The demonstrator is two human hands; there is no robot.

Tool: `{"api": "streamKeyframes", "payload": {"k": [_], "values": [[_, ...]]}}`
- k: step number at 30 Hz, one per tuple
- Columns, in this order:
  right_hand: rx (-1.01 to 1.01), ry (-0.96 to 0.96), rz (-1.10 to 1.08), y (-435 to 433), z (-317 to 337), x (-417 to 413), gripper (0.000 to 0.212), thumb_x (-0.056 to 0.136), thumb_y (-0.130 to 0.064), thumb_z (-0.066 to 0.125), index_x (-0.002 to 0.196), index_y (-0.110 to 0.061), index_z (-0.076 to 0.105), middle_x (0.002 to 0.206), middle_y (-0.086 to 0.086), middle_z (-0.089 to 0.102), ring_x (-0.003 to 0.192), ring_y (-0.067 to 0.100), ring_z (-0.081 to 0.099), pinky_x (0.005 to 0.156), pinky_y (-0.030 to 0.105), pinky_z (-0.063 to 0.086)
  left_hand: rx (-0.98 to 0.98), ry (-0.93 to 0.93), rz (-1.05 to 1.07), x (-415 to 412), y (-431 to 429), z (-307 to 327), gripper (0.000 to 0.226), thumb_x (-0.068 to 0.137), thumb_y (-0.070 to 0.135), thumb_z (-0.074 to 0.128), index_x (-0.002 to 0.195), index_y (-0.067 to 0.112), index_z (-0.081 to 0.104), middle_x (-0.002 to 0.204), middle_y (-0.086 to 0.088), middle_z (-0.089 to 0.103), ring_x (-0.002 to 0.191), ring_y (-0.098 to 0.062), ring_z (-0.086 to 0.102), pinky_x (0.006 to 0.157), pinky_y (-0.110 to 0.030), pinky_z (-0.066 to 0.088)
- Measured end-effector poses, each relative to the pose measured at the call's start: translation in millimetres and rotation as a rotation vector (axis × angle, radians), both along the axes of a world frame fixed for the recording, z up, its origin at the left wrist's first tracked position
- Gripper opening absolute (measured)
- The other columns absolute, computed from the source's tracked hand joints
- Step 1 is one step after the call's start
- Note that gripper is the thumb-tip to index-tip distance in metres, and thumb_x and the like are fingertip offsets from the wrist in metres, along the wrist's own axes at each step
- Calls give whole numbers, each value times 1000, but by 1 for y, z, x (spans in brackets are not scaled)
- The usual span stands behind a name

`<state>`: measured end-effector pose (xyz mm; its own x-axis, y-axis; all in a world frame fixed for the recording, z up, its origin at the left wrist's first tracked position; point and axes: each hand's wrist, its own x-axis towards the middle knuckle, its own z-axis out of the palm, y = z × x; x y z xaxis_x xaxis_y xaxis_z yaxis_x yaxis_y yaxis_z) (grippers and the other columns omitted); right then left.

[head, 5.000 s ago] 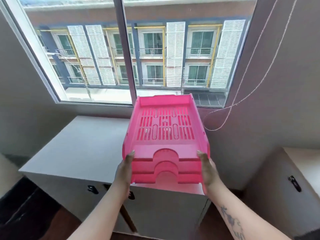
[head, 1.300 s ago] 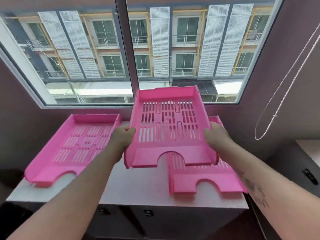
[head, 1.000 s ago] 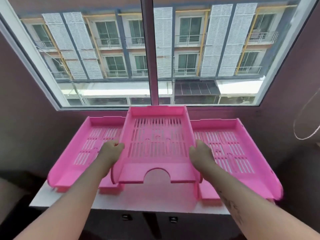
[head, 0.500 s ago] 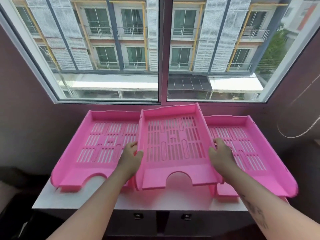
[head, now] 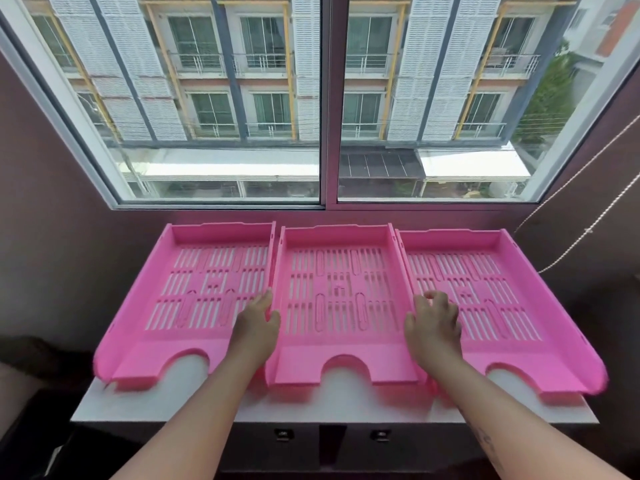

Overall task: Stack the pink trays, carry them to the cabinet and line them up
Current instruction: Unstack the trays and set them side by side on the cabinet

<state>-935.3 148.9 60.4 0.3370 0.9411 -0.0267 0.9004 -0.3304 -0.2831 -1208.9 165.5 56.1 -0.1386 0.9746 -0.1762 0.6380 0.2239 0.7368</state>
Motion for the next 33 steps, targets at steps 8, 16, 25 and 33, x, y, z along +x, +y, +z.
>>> {"api": "streamKeyframes", "payload": {"k": [8, 16, 25, 33], "values": [[-44, 225, 102, -12, -21, 9, 81, 98, -8, 42, 158, -29, -8, 154, 7, 33, 61, 14, 51, 43, 22, 33, -13, 11, 72, 13, -2, -7, 63, 103, 14, 40, 159, 26, 12, 146, -10, 51, 61, -12, 51, 44, -23, 45], [-137, 404, 114, 2, -14, 13, 85, 95, -9, 47, 159, -27, -7, 167, 0, 10, 126, 27, 53, 83, 37, 54, -16, 74, 55, 11, 8, -3, 58, 103, 23, 44, 157, 24, 22, 153, -11, 45, 72, -1, 53, 68, -21, 51], [-88, 523, 159, 30, -13, 17, 83, 97, -20, 54, 159, -23, -2, 167, 1, 10, 149, 28, 26, 116, 43, 29, -74, 1, 5, 6, 28, -3, 65, 101, 41, 44, 157, 23, 18, 163, -5, 28, 149, -29, 27, 117, -54, 27], [-59, 234, 164, -48, -26, 33, 100, 82, -72, 52, 158, -22, 11, 163, -3, 27, 149, 22, 28, 120, 42, 20, 46, 174, 17, 9, -49, -30, 79, 94, 49, 51, 157, 28, 9, 135, -8, 57, 125, -32, 54, 96, -48, 49]]}}
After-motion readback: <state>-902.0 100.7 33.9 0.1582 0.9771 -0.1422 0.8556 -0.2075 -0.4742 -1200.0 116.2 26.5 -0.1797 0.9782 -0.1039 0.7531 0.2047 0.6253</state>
